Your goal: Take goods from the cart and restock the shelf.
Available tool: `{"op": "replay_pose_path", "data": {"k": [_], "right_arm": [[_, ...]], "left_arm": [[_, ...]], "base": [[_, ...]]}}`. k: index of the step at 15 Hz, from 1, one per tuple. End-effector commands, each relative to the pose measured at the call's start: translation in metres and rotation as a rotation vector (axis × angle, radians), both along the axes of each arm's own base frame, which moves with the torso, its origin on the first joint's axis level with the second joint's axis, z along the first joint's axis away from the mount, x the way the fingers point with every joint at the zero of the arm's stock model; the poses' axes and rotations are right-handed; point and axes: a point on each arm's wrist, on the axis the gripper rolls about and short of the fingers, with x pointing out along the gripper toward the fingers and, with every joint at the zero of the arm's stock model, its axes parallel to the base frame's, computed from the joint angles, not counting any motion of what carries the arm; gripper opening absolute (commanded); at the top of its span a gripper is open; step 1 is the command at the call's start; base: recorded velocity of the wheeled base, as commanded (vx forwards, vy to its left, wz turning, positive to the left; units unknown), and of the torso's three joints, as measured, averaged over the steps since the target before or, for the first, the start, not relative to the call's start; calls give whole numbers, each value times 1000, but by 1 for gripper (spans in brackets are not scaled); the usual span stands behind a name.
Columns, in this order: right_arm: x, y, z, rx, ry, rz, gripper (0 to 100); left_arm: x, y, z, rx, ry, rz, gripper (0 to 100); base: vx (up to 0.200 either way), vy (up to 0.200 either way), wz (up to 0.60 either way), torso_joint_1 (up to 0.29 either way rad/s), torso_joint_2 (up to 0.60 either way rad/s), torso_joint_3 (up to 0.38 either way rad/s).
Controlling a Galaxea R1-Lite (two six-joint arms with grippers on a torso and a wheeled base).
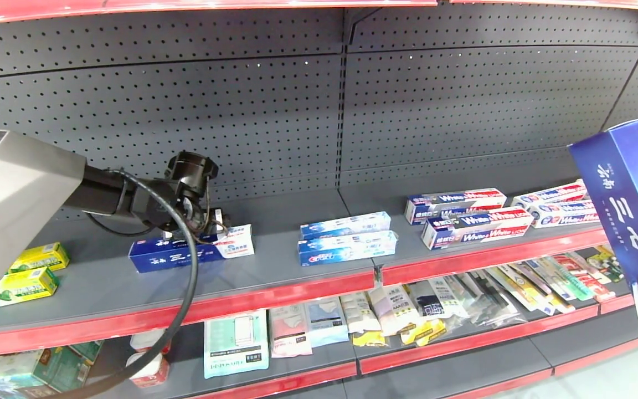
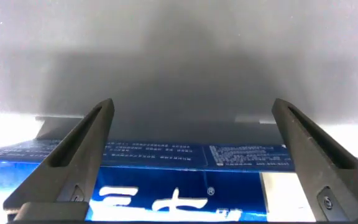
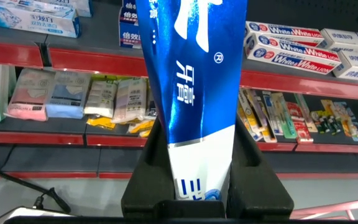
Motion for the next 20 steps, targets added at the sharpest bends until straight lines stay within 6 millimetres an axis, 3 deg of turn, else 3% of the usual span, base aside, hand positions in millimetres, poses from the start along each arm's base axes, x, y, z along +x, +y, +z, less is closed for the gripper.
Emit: {"op": "replay_pose_path", "data": {"k": [1,6,12,20], "right_arm": [[1,0,1,0,-1,1,0],[0,0,0,0,-1,1,0],[-1,0,1,-1,-5,-1,0],[-1,0,0,0,-2,-4,0]], "left_arm": [[-2,1,5,-1,-11,0,100],[-18,4,4,0,18,6,100],[-19,4,7,-3,11,5,100],[-31,7,-8,-6,56,11,100]], "base": [[0,0,0,0,0,0],[0,0,0,0,0,0],[0,0,0,0,0,0],[0,0,0,0,0,0]]}}
